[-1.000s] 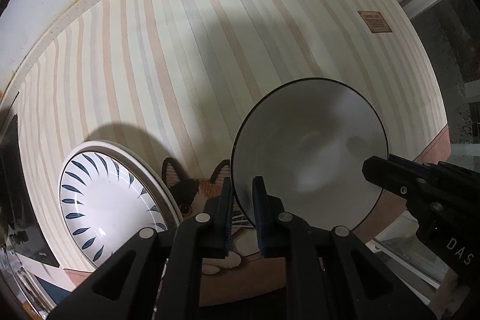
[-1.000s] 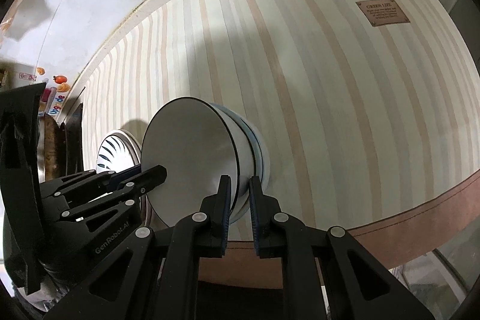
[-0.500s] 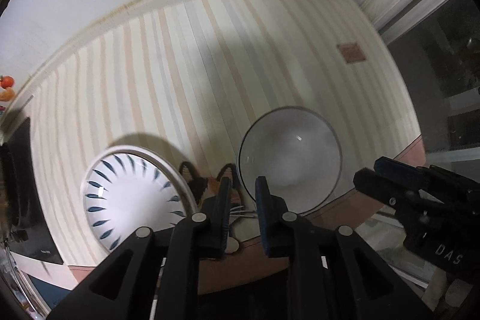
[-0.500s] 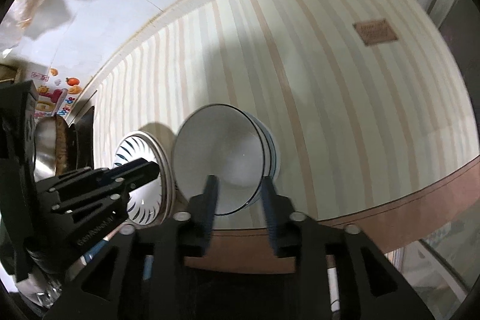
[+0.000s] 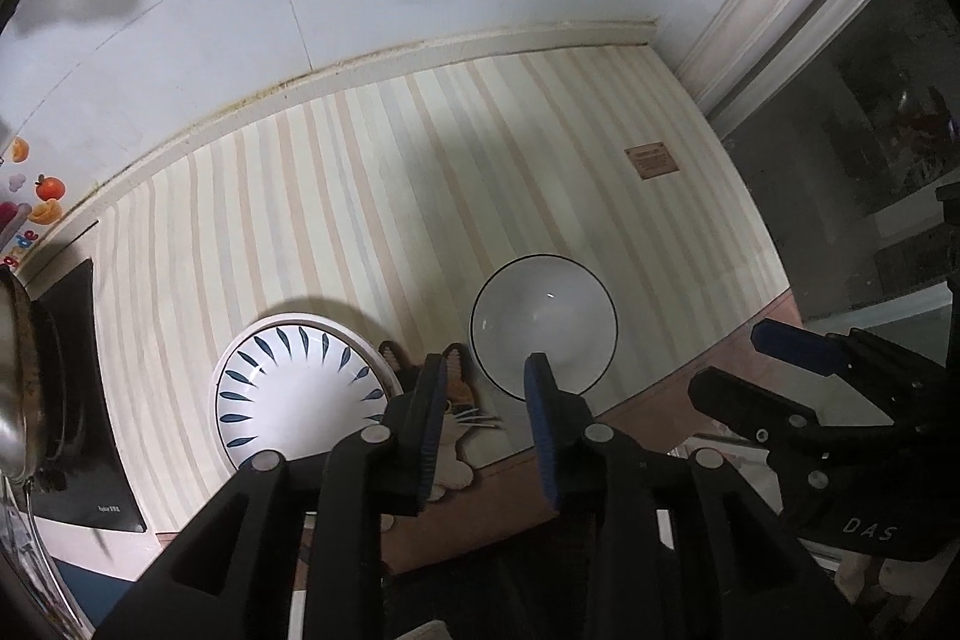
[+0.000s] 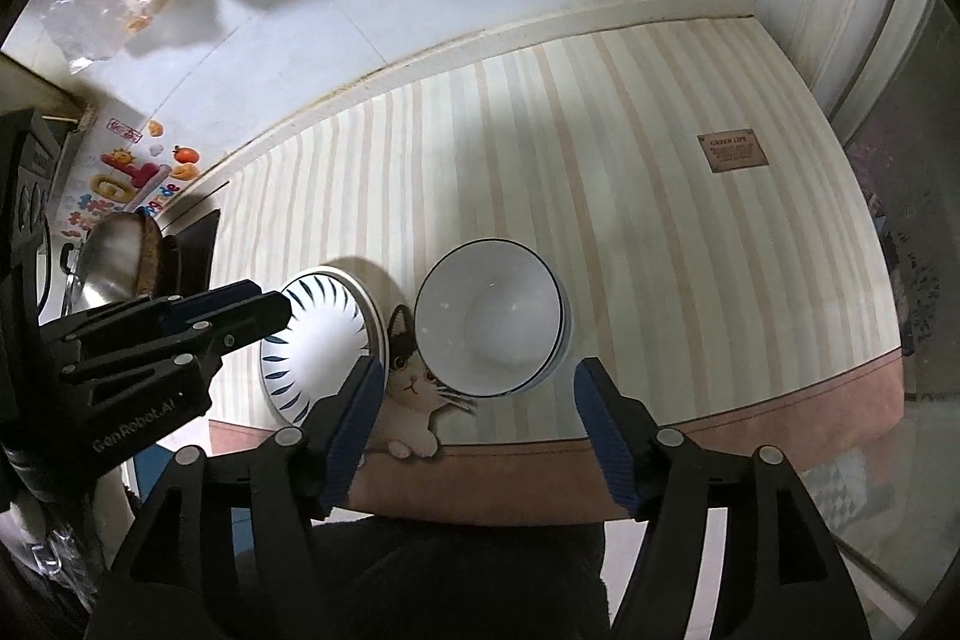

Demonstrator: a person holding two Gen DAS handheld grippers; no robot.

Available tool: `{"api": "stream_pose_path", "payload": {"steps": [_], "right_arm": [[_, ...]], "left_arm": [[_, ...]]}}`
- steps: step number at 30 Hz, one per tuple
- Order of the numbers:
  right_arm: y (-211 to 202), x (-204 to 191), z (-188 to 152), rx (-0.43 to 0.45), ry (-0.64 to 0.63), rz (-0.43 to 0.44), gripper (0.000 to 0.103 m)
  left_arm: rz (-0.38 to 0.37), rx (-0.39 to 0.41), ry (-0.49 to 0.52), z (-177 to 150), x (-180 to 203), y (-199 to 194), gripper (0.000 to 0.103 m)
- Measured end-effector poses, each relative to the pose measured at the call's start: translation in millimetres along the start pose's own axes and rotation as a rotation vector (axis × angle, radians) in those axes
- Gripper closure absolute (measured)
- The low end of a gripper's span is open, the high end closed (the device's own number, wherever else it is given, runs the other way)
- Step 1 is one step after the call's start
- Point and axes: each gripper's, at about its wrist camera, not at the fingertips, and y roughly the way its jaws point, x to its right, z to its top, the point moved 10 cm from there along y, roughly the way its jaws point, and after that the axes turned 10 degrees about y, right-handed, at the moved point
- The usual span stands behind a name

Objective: Organize plates and bowls

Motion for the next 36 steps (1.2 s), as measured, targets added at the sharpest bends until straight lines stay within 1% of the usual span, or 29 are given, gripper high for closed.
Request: {"api": "stream_pose_path", "payload": {"steps": [1,2,4,5,6,7,11,15,19,21,22,24,26,29,30,31,32,36], "right_arm": [[-2.5,-0.5,-1.3,0.005,-0.002,-0.005,0.029],[-6.3,-0.2,-1.8,0.012,-0.004,-0.009,0.028],[-11.0,1.9,-2.7,0.024,-0.001,-0.013,0.025],[-12.6,3.1,-2.5,0.028,0.001,-0.016,0.022],[-14.5,5.3,-2.3,0.032,0.003,-0.025,0.020],[-14.3,6.2,-2.2,0.033,0.006,-0.028,0.018],[-16.5,12.5,-3.7,0.027,0.018,-0.041,0.014],[-12.7,16.1,-6.0,0.010,0.020,-0.047,0.012],[-7.0,18.2,-7.3,-0.003,0.028,-0.039,0.011],[-1.6,21.3,-4.9,-0.006,0.036,-0.032,0.009],[0.7,22.4,-4.6,-0.004,0.044,-0.020,0.009],[9.8,27.2,1.5,0.009,0.070,0.034,0.007],[24.5,34.6,5.6,-0.001,0.115,0.093,0.006],[58.1,51.4,10.8,-0.042,0.194,0.158,0.006],[72.0,57.7,11.8,-0.058,0.219,0.171,0.006],[83.6,61.8,11.8,-0.075,0.237,0.184,0.006],[97.3,64.8,12.3,-0.094,0.252,0.217,0.006],[143.4,76.2,7.0,-0.171,0.303,0.273,0.006]], "left_arm": [[-0.004,0.002,0.003,-0.6,1.2,-2.8,0.074],[-0.008,0.005,0.005,-1.0,2.7,-5.0,0.070],[-0.010,0.009,0.007,-1.9,4.1,-7.8,0.057],[-0.014,0.010,0.006,-2.6,4.4,-8.2,0.040],[-0.017,0.011,0.004,-3.2,4.7,-8.6,0.027],[-0.021,0.009,0.003,-4.2,5.0,-7.6,0.024],[-0.037,-0.012,-0.010,-7.2,7.0,-2.1,0.019],[-0.038,-0.023,-0.017,-8.1,8.1,3.7,0.016],[-0.047,-0.037,-0.037,-9.3,8.4,10.8,0.016],[-0.064,-0.047,-0.053,-9.7,7.6,18.3,0.016],[-0.077,-0.056,-0.073,-9.5,6.0,25.4,0.016],[-0.121,-0.069,-0.114,-7.2,2.8,43.7,0.016],[-0.126,-0.087,-0.147,-4.6,-4.4,62.2,0.016],[-0.150,-0.121,-0.216,0.7,-16.6,96.5,0.016],[-0.169,-0.135,-0.239,2.8,-19.3,108.7,0.016],[-0.171,-0.149,-0.258,4.4,-22.7,118.2,0.016],[-0.175,-0.156,-0.267,5.7,-24.2,124.7,0.016],[-0.216,-0.217,-0.285,11.5,-25.4,160.1,0.016]]}}
